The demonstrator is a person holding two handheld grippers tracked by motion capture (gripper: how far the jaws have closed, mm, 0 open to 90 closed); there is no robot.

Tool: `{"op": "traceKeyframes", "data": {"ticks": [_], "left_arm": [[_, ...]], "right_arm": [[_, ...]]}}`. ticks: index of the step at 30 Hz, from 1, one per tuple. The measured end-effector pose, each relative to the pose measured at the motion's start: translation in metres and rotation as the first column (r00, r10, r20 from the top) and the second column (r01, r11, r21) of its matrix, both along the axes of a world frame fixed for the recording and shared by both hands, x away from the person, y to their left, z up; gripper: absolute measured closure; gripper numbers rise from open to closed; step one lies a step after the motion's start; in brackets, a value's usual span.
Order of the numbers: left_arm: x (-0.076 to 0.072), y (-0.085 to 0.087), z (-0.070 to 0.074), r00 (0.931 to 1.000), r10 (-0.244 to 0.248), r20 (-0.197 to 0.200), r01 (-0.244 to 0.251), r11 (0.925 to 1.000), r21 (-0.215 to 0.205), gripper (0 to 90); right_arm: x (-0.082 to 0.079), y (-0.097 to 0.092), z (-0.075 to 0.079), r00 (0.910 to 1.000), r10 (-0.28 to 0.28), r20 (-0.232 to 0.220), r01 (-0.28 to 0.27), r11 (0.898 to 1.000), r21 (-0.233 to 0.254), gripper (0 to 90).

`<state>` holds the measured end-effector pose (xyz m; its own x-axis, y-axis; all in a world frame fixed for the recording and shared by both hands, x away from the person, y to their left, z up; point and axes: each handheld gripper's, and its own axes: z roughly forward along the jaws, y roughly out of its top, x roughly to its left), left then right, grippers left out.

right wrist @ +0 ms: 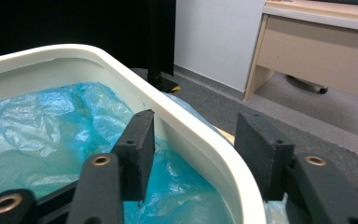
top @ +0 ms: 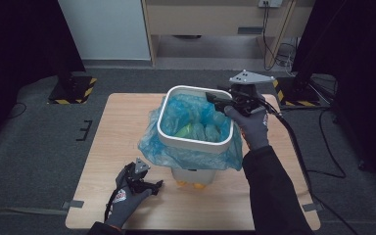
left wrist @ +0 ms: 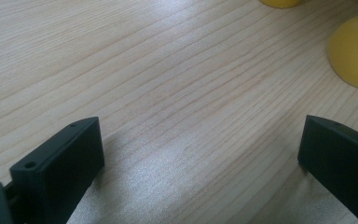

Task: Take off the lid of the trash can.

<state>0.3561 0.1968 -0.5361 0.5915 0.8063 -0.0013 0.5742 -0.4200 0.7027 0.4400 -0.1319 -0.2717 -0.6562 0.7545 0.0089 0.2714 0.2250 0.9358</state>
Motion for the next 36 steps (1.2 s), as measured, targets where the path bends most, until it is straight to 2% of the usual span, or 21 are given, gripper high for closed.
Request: {"op": "traceKeyframes", "data": {"ticks": [6, 22, 36], "left_arm": [[0.0, 0.0, 0.0, 1.0, 0.0, 0.0, 0.0, 1.0, 0.0, 0.0], [0.0, 0.0, 0.0, 1.0, 0.0, 0.001, 0.0, 1.0, -0.001, 0.0], [0.0, 0.0, 0.0, 1.0, -0.001, 0.001, 0.001, 1.0, 0.0, 0.0]], "right_arm": [[0.001, 0.0, 0.0, 0.9999, 0.008, -0.01, -0.008, 1.0, -0.001, 57.4], [-0.003, -0.008, 0.008, 0.9993, 0.036, -0.011, -0.036, 0.997, 0.066, 59.0], [-0.013, -0.027, 0.023, 0.9991, 0.001, 0.042, -0.006, 0.994, 0.106, 58.7]]}}
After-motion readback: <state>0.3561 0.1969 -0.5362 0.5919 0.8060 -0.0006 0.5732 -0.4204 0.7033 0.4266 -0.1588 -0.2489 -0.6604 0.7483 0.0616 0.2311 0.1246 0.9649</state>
